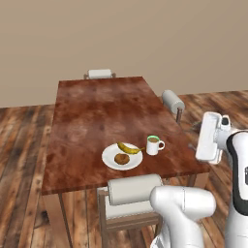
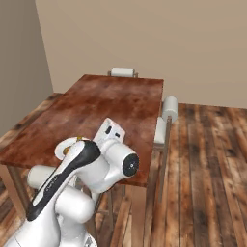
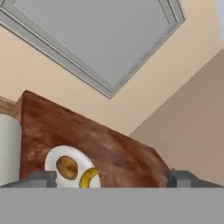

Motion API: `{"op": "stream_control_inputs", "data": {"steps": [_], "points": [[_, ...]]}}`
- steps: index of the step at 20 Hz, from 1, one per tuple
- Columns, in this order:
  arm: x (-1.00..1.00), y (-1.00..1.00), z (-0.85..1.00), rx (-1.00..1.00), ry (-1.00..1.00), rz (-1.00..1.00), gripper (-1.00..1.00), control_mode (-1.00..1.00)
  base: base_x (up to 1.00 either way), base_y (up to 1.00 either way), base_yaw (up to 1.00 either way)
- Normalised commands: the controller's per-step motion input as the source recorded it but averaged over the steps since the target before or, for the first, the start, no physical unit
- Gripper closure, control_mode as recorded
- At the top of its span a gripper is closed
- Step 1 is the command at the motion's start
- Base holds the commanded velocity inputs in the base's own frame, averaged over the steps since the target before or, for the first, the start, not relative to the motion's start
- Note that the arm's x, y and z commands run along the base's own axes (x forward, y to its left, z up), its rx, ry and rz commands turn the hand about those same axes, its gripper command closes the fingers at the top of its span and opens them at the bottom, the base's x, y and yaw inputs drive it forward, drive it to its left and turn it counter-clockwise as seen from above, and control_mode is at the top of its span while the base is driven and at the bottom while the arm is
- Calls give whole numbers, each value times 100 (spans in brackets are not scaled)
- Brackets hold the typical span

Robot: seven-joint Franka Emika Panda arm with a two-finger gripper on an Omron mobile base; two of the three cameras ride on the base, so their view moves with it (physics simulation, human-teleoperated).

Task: Pick up the brewed coffee from the coffee machine and place it next to the breakfast plate on the dining counter.

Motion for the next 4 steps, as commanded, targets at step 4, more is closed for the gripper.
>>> {"op": "stream_control_inputs", "data": {"steps": [4], "points": [[-32,0,76,-5,-8,1,-100,-100,0,0,0]]}}
